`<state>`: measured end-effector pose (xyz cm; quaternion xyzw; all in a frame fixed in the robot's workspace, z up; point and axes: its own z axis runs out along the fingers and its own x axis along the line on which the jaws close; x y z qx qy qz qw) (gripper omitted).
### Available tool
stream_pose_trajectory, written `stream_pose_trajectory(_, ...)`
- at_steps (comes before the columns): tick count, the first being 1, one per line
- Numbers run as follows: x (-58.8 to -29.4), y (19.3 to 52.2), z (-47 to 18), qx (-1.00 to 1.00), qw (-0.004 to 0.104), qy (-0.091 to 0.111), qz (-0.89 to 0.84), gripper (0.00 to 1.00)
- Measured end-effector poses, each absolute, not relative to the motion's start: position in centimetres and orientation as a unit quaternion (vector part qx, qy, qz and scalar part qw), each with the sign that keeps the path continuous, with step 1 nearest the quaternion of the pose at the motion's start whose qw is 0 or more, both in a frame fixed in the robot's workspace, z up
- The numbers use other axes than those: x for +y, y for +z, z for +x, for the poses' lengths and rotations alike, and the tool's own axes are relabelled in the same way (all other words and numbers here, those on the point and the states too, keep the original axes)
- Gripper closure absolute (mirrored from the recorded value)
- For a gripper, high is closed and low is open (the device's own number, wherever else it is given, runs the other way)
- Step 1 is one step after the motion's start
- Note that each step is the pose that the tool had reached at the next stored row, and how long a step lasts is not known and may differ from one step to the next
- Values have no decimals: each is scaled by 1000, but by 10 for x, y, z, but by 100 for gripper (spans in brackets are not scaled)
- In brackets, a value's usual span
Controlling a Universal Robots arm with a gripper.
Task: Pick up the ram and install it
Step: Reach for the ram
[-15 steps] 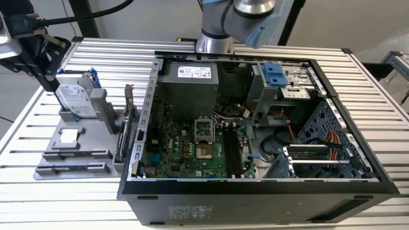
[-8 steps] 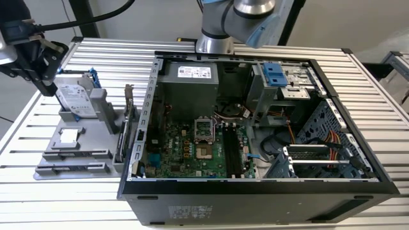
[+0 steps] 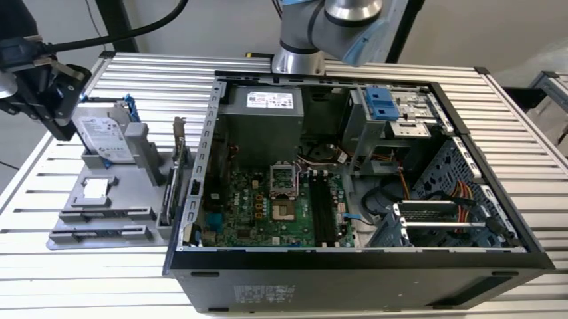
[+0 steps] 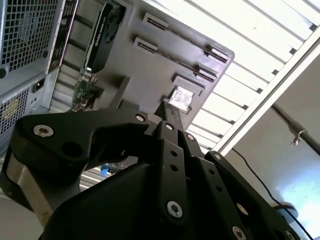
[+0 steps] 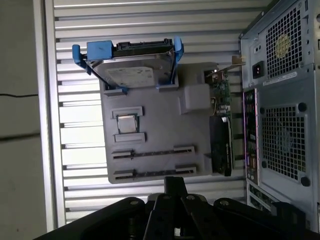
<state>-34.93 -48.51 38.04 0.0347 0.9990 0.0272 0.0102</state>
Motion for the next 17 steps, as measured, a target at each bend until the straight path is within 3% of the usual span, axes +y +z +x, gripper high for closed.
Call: stream_pose_trajectory(17,-486,375,-356,1000,9,27,5,100)
